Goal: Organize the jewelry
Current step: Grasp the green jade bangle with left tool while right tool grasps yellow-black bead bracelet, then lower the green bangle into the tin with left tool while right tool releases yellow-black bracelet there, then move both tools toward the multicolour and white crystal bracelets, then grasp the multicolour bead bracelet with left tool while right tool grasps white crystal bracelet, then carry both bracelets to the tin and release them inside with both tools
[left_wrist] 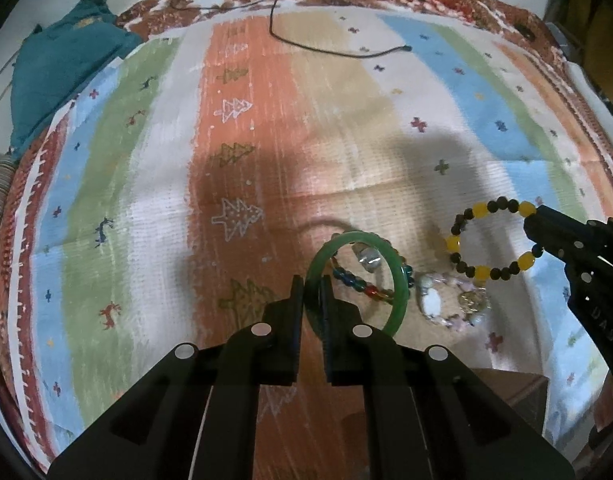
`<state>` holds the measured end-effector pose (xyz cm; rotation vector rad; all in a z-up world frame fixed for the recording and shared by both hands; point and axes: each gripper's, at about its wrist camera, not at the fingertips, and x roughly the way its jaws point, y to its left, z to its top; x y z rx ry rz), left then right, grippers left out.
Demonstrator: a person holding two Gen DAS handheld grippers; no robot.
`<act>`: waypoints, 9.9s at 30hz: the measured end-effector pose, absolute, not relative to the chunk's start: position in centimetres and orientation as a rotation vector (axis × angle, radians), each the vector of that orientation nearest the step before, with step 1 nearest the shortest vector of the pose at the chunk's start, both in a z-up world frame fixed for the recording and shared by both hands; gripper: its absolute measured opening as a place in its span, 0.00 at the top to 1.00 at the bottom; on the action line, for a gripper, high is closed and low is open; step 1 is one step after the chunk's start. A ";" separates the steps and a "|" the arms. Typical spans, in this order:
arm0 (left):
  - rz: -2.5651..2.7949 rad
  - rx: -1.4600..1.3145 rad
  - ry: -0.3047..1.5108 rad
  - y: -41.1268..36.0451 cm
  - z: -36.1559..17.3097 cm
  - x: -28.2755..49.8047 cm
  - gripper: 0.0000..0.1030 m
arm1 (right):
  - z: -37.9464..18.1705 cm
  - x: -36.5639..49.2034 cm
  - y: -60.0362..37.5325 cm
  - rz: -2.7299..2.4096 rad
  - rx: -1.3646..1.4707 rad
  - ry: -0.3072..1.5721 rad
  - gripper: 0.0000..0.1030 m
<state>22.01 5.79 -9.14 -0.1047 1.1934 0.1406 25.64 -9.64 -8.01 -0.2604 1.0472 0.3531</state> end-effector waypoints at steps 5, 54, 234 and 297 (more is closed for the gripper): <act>0.132 -0.108 1.156 5.7 -7.7 21.4 0.93 | -7.1 24.5 -9.8 0.356 -0.258 1.026 0.90; 0.065 -0.041 0.904 0.2 0.9 10.0 0.92 | 0.9 11.6 -12.0 0.491 -0.203 0.782 0.90; 0.143 -0.175 1.088 6.5 -6.1 22.9 0.91 | -5.8 25.6 -8.9 0.411 -0.210 1.000 0.90; 0.027 -0.132 0.923 1.1 0.8 10.3 0.91 | -0.2 13.1 -11.6 0.489 -0.185 0.841 0.90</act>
